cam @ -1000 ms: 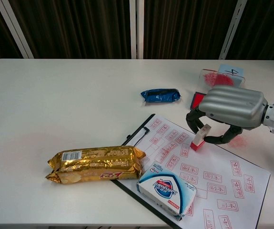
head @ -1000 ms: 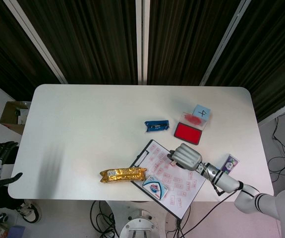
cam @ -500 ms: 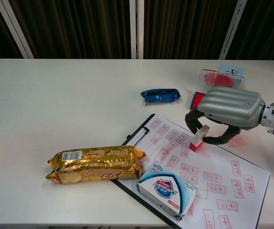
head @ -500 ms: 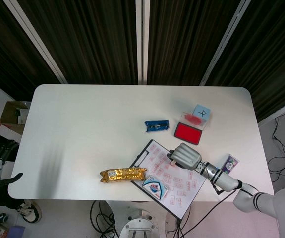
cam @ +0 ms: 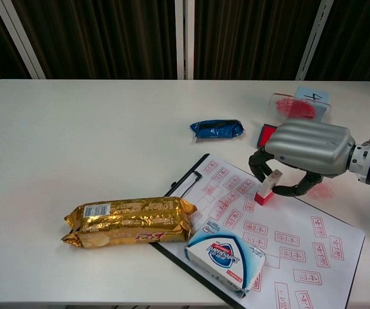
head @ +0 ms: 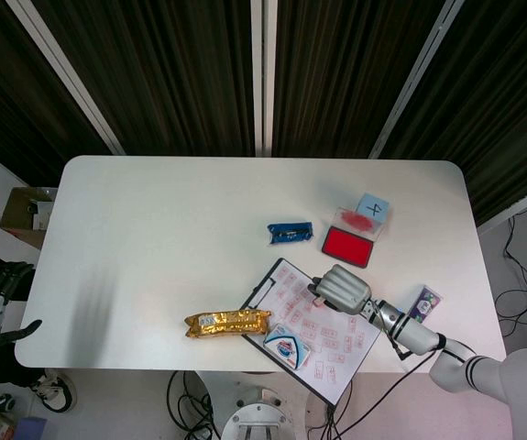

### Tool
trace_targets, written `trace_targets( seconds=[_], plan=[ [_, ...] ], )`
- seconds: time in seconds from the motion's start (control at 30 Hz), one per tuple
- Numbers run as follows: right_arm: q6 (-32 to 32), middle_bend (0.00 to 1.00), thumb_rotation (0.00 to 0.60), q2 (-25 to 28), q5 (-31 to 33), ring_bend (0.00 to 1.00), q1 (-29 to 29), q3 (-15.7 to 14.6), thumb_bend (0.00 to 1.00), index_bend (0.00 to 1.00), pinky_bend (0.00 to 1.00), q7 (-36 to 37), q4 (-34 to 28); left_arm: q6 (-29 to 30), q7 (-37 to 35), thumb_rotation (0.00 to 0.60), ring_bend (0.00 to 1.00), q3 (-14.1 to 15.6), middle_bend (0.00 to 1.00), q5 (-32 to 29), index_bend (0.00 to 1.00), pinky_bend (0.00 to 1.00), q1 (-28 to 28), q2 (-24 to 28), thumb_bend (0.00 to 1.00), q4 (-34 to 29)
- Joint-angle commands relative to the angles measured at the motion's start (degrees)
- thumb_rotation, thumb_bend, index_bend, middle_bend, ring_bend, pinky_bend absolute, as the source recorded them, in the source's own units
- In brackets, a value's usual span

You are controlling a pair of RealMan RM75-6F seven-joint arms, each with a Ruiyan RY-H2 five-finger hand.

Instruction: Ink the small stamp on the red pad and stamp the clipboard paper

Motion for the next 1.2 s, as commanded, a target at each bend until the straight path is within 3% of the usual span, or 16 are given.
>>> trace_targets(
  seconds=[0.03, 1.2],
  plan=[
    [0.1, 0.77, 0.600, -0.2, 0.0, 0.74, -0.1, -0.1, 0.38, 0.94, 0.91, 0.1, 0.2, 0.0, 0.0, 0.600, 0.16, 0.0, 0.17, 0.0, 0.18, 0.25, 0.0, 0.0, 0.00, 0.0],
    [0.0, 0.82, 0.600, -2.6, -0.7, 0.74, -0.4, -1.5, 0.39, 1.00, 0.91, -2.0, 3.5, 0.1, -0.6, 0.600, 0.16, 0.0, 0.17, 0.0, 0.18, 0.25, 0.1, -0.1, 0.00, 0.4]
  ],
)
